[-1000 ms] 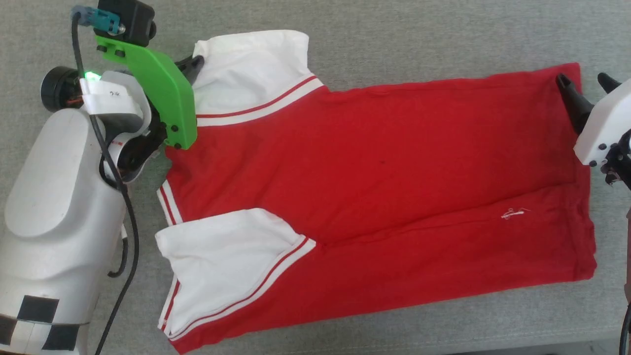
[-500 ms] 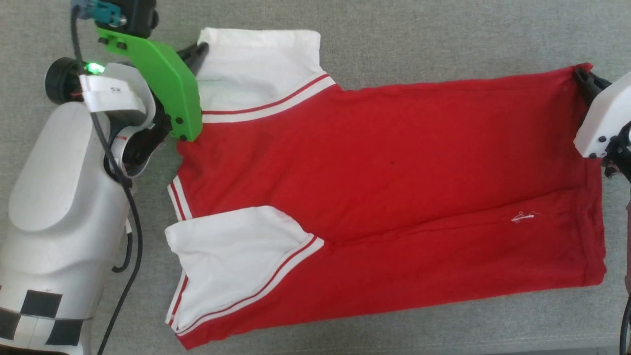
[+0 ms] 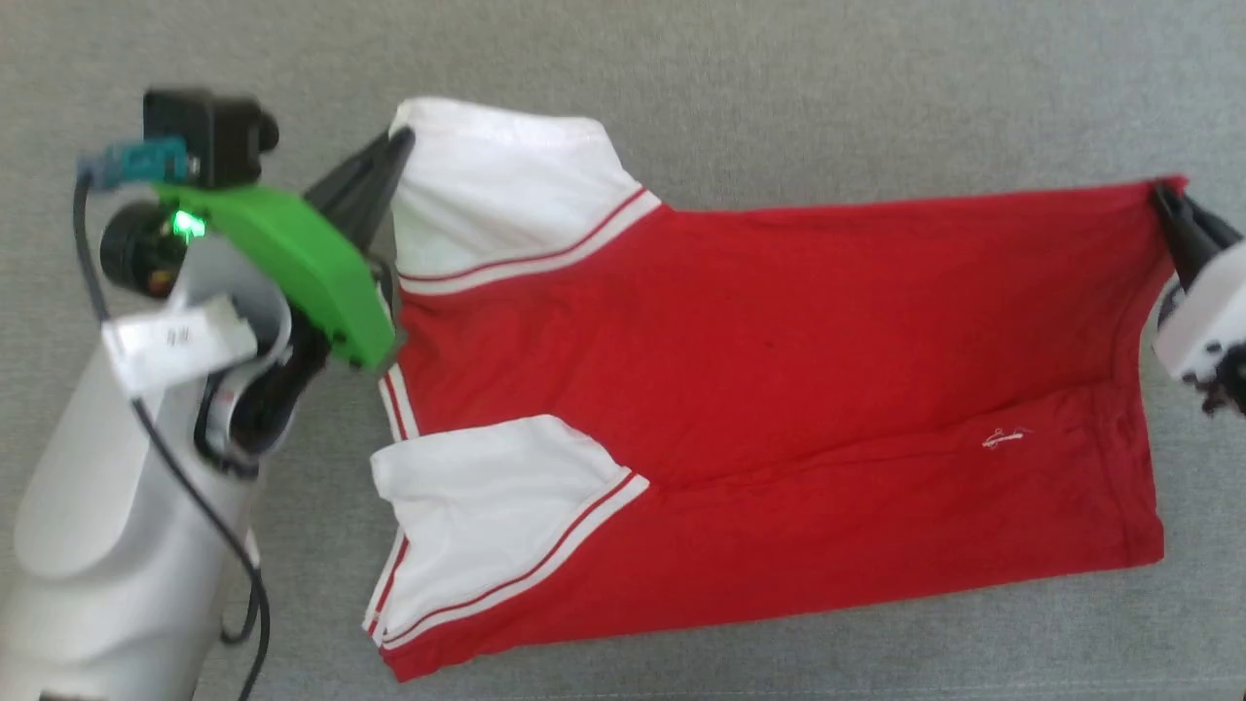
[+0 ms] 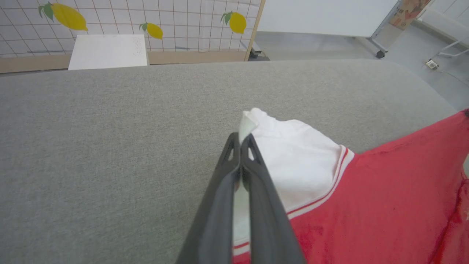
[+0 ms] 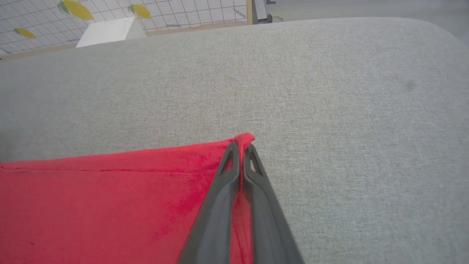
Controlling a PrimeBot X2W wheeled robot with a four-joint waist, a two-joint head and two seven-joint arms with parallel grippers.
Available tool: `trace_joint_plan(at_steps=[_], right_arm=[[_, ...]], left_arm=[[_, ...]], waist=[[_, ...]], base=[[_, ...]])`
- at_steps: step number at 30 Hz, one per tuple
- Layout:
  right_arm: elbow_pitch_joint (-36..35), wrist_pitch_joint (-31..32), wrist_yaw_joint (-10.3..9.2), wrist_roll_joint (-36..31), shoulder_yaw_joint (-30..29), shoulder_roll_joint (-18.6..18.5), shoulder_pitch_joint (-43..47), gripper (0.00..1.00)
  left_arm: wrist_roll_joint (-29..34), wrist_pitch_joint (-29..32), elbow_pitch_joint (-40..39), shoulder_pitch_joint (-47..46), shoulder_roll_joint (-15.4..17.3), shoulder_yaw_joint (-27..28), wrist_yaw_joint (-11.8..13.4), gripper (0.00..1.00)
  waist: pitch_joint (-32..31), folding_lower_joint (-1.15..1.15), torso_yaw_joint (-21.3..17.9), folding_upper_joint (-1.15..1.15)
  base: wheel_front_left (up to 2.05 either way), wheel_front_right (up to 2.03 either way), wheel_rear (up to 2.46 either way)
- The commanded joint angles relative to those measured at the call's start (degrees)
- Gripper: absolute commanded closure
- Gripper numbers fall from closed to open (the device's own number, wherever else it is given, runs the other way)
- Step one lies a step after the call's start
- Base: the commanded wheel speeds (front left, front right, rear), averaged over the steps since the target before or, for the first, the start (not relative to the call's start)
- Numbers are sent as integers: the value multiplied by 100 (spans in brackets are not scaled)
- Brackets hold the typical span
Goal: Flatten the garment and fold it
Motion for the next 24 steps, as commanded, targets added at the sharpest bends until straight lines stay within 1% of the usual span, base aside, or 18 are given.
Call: trace_joint_plan(at_steps=[1, 6, 15, 20, 24], right_arm=[[-116, -47, -9, 74, -66, 49, 183, 100], [-425, -49, -9, 202, -246, 163, 737, 100], [-840, 43, -9, 367, -760, 605, 1763, 100], [-951, 169, -9, 382, -933, 801, 2235, 100], [-929, 239, -9, 309, -973, 887, 2474, 100]], left_arm=[[-88, -82, -174, 234, 75, 60, -1, 100], [-265, -229, -779, 975, 125, 172, 99, 100], [-623, -350, -1661, 2430, 167, 394, 440, 100], [-837, -361, -1808, 3150, 129, 404, 552, 100], [-892, -370, -1695, 3482, 73, 320, 594, 100]], waist=[[-295, 0, 106, 0], [-573, 0, 169, 0], [-915, 0, 288, 0], [-1006, 0, 310, 0], [-1045, 0, 307, 0]], base=[[0, 0, 0], [0, 0, 0], [0, 0, 0], [0, 0, 0], [0, 0, 0]])
